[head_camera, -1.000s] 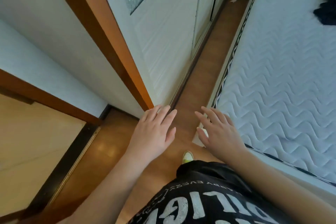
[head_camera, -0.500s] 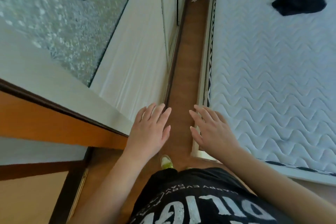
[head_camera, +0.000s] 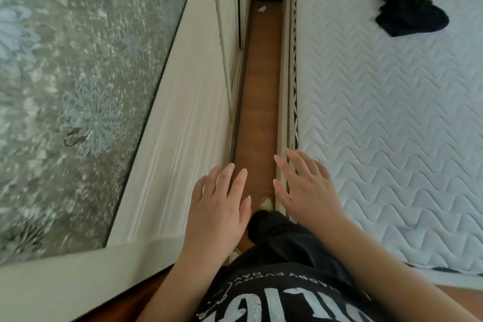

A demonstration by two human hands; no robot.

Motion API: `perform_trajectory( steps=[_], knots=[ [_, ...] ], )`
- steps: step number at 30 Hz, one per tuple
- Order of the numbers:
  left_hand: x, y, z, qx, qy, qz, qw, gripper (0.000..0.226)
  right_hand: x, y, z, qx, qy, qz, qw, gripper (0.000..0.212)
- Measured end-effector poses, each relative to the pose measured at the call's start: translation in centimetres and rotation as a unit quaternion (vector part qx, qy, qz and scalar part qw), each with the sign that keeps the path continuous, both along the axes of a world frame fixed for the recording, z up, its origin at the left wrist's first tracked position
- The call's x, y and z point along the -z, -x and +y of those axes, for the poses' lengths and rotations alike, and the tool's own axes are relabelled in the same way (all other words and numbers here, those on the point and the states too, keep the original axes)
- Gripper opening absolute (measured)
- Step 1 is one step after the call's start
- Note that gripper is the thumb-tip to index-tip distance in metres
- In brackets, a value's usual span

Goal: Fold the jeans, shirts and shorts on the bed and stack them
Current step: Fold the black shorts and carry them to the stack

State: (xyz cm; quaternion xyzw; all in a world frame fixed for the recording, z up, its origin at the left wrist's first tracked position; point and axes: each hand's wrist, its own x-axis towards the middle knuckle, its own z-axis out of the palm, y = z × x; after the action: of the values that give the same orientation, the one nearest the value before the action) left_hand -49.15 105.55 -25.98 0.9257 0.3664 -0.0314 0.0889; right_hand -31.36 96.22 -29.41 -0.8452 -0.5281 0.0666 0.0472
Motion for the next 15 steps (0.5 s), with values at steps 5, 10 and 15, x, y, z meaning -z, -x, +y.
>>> perform_trajectory(
  steps=[5, 10, 15],
  knots=[
    [0.7, -0.7, 2.9, -0.016, 0.009, -0.029, 0.999, 0.053, 0.8, -4.1, 4.4, -0.037, 0.003, 0.010, 0.999, 0.050],
    [0.3, -7.5, 8.1, -0.043, 0.000, -0.007, 0.999, 0.057, 1.0, -10.4, 8.6, -0.059, 0.017, 0.019, 0.998, 0.049],
    [-0.1, -15.5, 11.8, -0.009, -0.011, 0.000, 1.000, 0.049, 0.3, -16.7, 11.3, -0.043, 0.007, 0.040, 0.998, 0.049]
  ],
)
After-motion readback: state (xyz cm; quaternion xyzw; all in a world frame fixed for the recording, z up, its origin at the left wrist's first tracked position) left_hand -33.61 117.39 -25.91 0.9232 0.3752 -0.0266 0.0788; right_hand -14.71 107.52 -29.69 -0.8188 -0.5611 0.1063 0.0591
